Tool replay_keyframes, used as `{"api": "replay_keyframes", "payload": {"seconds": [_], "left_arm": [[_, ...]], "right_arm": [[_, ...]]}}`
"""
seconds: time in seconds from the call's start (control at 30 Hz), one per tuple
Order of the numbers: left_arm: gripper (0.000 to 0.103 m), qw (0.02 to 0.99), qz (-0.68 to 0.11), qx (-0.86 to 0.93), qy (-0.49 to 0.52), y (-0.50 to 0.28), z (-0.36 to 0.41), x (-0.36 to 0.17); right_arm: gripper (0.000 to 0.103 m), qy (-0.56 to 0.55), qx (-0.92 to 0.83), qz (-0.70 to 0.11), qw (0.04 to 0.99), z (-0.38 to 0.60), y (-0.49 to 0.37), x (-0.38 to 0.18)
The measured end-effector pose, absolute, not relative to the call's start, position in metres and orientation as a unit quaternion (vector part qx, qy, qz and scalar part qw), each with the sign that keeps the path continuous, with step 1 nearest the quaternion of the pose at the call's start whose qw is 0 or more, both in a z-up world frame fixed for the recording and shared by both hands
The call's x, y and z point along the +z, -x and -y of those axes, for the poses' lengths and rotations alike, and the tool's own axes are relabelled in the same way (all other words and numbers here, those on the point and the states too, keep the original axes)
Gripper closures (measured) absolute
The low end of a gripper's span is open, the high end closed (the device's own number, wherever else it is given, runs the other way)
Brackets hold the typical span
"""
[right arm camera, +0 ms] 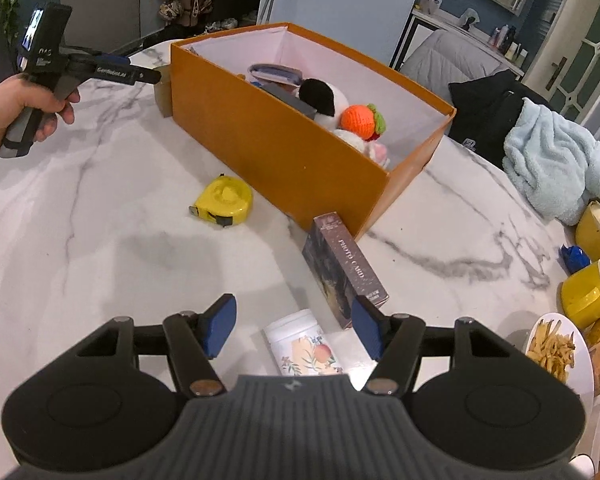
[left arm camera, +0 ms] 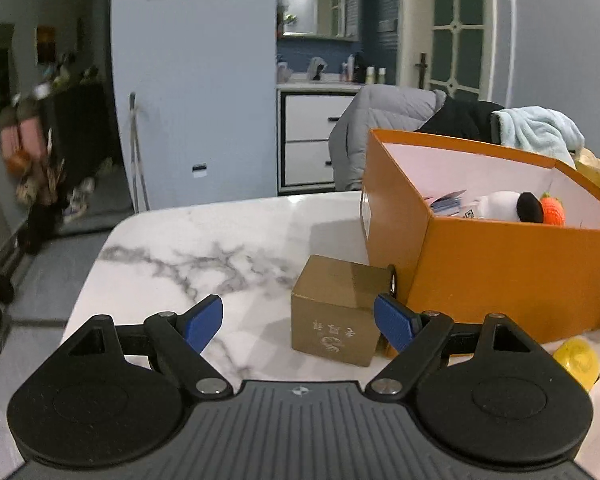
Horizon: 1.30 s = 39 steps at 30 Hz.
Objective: Organize objects
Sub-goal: 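Move the left tool to the gold cardboard box while the right tool approaches the white canister, then grasp the gold cardboard box with the left tool while the right tool grasps the white canister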
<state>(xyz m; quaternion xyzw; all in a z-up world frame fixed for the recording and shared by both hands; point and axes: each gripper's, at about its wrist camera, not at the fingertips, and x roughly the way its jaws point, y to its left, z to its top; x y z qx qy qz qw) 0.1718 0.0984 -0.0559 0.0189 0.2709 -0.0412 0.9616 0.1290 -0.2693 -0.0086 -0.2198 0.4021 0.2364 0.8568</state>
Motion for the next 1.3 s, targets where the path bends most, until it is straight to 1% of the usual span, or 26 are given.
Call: {"api": "replay_keyframes", "payload": {"seconds": [0.17, 0.4, 0.5, 0.9, 1.03, 1.13, 1.3], "left_arm": [[0.005, 0.973, -0.217, -0.074, -0.031, -0.164, -0.098, -0.055], [0.005, 0.964, -0.225, -0.134, -0.039, -0.171, -0.086, -0.066], [0.003, 0.962, -0.229, -0.141, -0.051, -0.173, -0.083, -0.071], [0.003, 0.964, -0.221, -0.150, -0.010, -0.176, -0.106, -0.077], [0.005, 0.965, -0.207, -0.162, -0.014, -0.177, -0.111, -0.079], [0.006, 0.962, -0.210, -0.174, -0.007, -0.180, -0.114, -0.080], [0.014, 0.960, -0.217, -0.179, 0.002, -0.186, -0.118, -0.082]], "right_arm": [[0.037, 0.224, 0.237, -0.411, 0.852, 0.268, -0.130, -0.014], [0.037, 0.226, 0.238, -0.413, 0.850, 0.268, -0.129, -0.016], [0.036, 0.225, 0.239, -0.414, 0.849, 0.268, -0.130, -0.017], [0.036, 0.232, 0.248, -0.418, 0.842, 0.263, -0.131, -0.023], [0.036, 0.236, 0.251, -0.420, 0.839, 0.261, -0.131, -0.025], [0.035, 0.238, 0.253, -0.421, 0.838, 0.260, -0.130, -0.026], [0.035, 0.239, 0.248, -0.423, 0.838, 0.262, -0.131, -0.028]]}}
